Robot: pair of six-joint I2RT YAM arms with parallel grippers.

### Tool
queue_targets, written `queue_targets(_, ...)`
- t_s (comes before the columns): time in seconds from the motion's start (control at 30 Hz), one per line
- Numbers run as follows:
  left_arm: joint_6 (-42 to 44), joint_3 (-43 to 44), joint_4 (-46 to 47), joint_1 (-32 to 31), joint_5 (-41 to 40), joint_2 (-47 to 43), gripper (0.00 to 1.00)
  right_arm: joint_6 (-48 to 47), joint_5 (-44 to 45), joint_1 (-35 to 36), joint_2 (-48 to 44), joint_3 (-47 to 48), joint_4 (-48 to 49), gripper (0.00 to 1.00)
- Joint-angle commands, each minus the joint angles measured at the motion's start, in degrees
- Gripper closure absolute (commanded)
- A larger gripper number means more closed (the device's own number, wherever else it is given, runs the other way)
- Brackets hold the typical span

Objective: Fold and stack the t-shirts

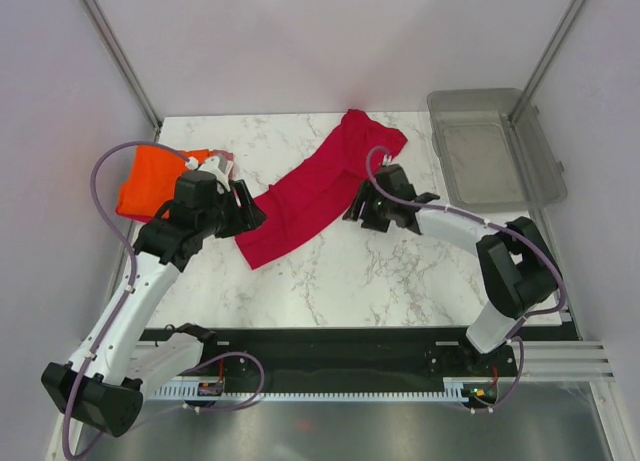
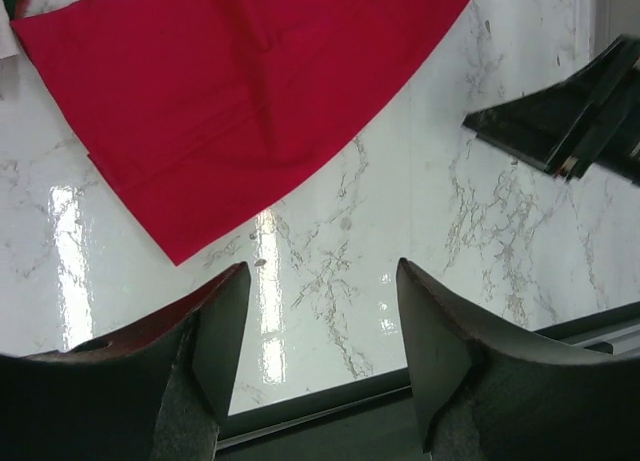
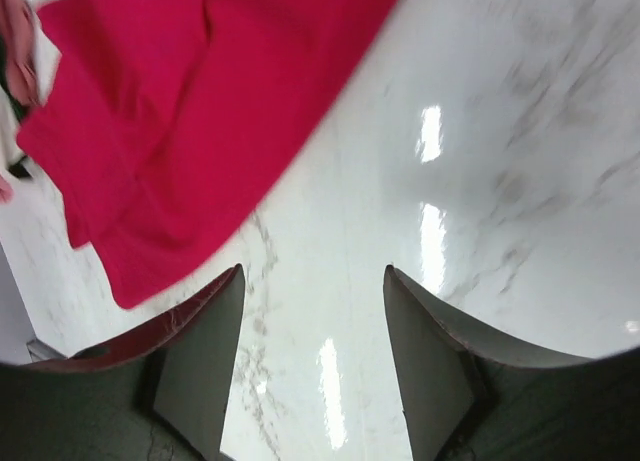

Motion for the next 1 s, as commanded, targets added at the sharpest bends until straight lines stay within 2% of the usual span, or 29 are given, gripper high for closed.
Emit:
queue_targets(0.0,-0.53,3.27,-2.09,0.81,-1.75,-1.78,0.32,11.06,5.45,6.2,-2.66,-4.16,6.09,0.34)
queue_targets(0.17,-0.26,3.71,-3.24,1.42,-1.92,-3.36,0.31,25.72,19.84,17.34,-2.23,-7.16,8.72,0.34)
queue_targets(0.27,-0.08,3.53,-3.68,1.6,-2.19,-4.06,0.31,31.8,24.61,22.45,1.01,-5.58,9.17,0.34)
queue_targets(0.4,0.53,3.62,-4.56,1.78,-2.28,-4.5,0.31,38.05,27.34,27.47,6.9,-0.76,10.84,0.35)
queue_targets(0.57,1.15,5.55,-6.92,2.56,-0.78,-4.42,0.3,47.81,31.65,34.67,14.02,0.92,15.31,0.37)
queue_targets(0.7,1.32,6.87,-8.33,3.36,-0.34,-4.77,0.28,50.97,33.24,37.41,20.78,6.97,15.14,0.38)
queue_targets(0.87,2.11,8.63,-10.09,3.71,0.01,-5.65,0.28,55.19,33.76,38.29,24.93,8.31,18.57,0.42)
queue_targets(0.97,2.46,9.24,-10.97,3.71,-0.69,-6.26,0.28,55.38,34.9,38.38,26.77,9.54,18.13,0.51)
